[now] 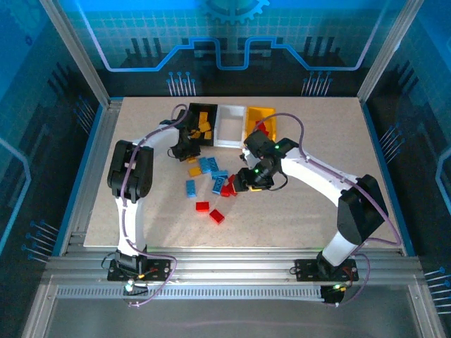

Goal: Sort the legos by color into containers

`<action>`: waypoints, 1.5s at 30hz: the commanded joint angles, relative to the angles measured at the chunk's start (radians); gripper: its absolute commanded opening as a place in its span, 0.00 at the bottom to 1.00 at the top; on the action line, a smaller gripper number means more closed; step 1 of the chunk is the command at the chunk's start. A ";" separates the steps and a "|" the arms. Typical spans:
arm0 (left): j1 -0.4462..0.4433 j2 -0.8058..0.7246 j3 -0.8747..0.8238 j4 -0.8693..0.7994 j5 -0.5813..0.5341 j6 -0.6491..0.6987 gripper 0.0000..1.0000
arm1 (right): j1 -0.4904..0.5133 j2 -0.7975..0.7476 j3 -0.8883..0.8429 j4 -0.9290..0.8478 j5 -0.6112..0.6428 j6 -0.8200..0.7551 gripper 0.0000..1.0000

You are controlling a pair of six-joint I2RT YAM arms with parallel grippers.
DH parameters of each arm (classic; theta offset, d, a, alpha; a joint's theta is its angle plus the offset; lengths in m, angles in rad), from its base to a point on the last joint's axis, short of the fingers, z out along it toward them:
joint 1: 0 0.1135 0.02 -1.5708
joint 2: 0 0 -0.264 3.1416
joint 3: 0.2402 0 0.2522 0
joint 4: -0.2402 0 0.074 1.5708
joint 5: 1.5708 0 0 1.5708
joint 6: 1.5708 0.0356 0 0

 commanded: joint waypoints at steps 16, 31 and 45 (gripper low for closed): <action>0.072 -0.124 0.191 -0.177 0.137 0.007 0.34 | 0.025 0.001 -0.011 0.028 0.006 0.053 0.60; 0.055 0.250 0.732 -0.273 0.131 -0.031 0.41 | 0.015 -0.069 -0.052 -0.009 0.076 0.066 0.61; 0.052 0.176 0.740 -0.308 0.165 -0.013 0.60 | -0.039 -0.023 -0.045 -0.014 0.072 0.024 0.64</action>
